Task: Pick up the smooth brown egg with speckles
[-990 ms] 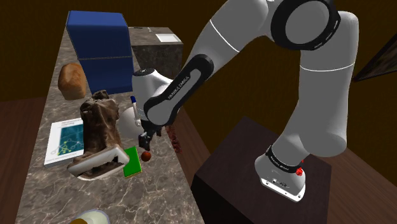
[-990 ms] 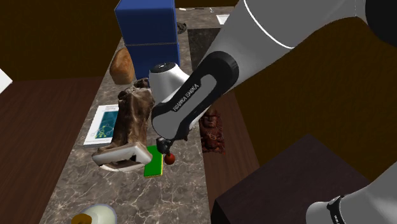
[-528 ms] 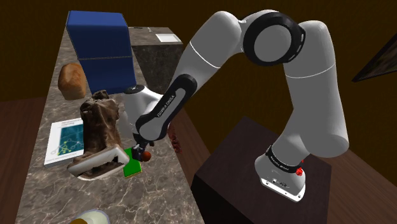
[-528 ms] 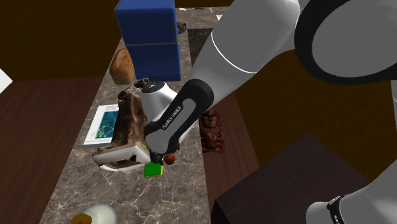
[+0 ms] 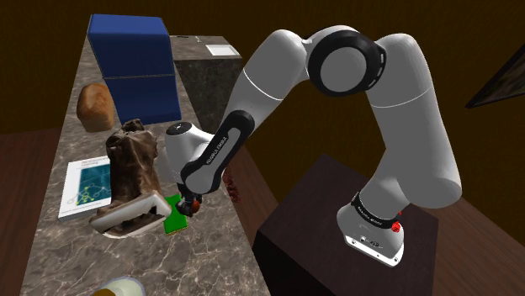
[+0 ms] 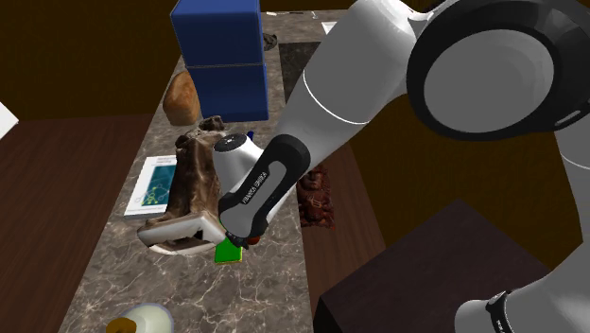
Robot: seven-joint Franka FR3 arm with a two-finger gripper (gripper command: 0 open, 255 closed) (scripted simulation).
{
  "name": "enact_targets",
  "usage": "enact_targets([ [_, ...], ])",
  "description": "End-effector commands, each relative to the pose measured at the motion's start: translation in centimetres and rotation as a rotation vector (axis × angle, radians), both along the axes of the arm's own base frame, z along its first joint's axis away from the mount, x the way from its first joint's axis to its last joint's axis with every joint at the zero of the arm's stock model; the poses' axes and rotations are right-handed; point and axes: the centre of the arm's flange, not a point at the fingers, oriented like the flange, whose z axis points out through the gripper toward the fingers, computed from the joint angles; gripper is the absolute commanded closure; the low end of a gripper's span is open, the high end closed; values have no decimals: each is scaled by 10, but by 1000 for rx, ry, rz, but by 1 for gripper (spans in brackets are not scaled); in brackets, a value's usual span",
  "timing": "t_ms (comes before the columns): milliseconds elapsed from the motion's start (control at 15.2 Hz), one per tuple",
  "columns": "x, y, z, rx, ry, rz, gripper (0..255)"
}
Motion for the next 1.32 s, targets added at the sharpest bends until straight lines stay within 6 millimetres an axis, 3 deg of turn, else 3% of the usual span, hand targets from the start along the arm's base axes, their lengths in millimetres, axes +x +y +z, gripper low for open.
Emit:
enact_targets([
  [0, 0, 0, -1, 0, 0, 0, 255],
  [528, 0, 0, -1, 0, 0, 0, 255],
  [1254, 0, 0, 57, 0, 0, 0, 255],
])
